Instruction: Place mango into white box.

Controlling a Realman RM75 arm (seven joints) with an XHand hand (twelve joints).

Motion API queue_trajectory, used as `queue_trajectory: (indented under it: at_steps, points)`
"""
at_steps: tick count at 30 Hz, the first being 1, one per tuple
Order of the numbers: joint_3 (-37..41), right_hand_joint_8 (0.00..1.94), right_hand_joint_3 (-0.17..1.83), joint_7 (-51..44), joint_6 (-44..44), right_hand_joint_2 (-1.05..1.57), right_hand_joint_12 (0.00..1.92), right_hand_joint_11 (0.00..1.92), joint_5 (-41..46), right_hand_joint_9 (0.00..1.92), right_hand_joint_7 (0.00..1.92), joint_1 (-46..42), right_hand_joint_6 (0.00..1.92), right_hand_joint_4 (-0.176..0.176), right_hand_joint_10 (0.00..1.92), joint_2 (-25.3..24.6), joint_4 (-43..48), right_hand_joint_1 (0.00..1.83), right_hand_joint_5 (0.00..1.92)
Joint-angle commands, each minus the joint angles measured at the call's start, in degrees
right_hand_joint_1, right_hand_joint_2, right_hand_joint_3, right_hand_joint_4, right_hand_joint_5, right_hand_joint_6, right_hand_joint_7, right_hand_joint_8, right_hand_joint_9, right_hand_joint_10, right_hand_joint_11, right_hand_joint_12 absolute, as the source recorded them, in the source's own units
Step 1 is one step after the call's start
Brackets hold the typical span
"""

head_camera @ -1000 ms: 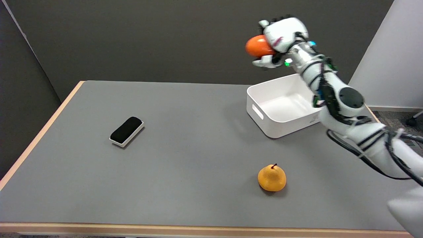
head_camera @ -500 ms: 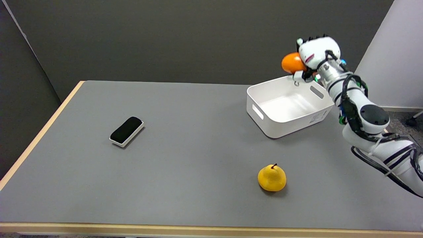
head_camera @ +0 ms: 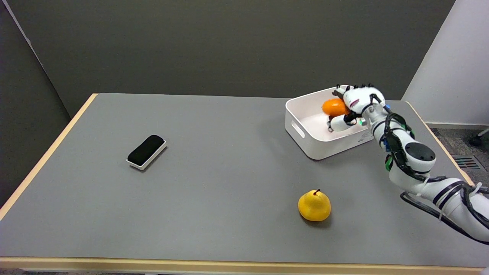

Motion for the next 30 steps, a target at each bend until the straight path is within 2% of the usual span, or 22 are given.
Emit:
queue_trajectory:
  at_steps: [1,2,6,13,15,17,19,21,23,26,27,30]
  points:
    - [5.8,0.18,0.90,16.3,10.4,0.59,1.24,0.10,11.0,0.05,0.04,-3.2,0.28,0.063,0.55,-2.4,-3.9,0.24,0.06]
    - [7.0,0.12,0.93,16.9,11.4,0.56,1.14,0.06,11.0,0.00,0.00,-3.8,0.25,0.060,0.47,-2.5,-2.8,0.21,0.04]
    - [12.8,0.00,0.90,18.1,13.0,0.55,1.06,0.00,10.6,0.00,0.00,-6.6,0.13,0.032,0.30,-3.0,4.5,0.21,0.00]
    - [22.2,0.00,0.91,18.0,13.1,0.56,0.98,0.00,10.4,0.00,0.00,-8.8,0.11,0.019,0.22,-3.2,17.1,0.22,0.00]
    - [24.4,0.00,0.90,17.7,12.7,0.56,0.98,0.00,10.4,0.00,0.00,-8.8,0.14,0.027,0.21,-3.2,20.2,0.22,0.01]
    - [26.6,0.09,0.90,17.7,12.5,0.58,0.98,0.00,10.4,0.00,0.00,-8.8,0.21,0.035,0.27,-3.2,23.5,0.24,0.02]
    - [28.8,0.15,0.97,17.9,12.5,0.61,0.96,0.00,10.4,0.00,0.00,-8.8,0.21,0.034,0.31,-3.2,25.6,0.25,0.02]
    - [31.5,0.17,0.95,18.1,12.1,0.59,1.01,0.00,10.4,0.00,0.01,-9.1,0.24,0.030,0.38,-3.2,27.0,0.24,0.02]
    - [34.1,0.15,0.93,18.1,10.9,0.57,1.03,0.00,10.7,0.00,0.03,-9.9,0.24,0.032,0.41,-3.3,27.3,0.23,0.04]
    - [37.4,0.01,1.02,20.3,9.4,0.61,0.93,0.02,10.8,0.03,0.09,-11.6,0.15,0.020,0.41,-3.8,26.2,0.42,0.08]
    - [38.6,0.02,1.03,22.4,9.1,0.63,0.93,0.01,10.8,0.03,0.10,-12.4,0.15,0.018,0.42,-4.0,25.6,0.42,0.08]
    - [41.3,0.16,0.95,33.5,10.0,0.61,1.06,0.00,10.8,0.03,0.07,-14.5,0.22,0.029,0.52,-4.7,22.1,0.21,0.06]
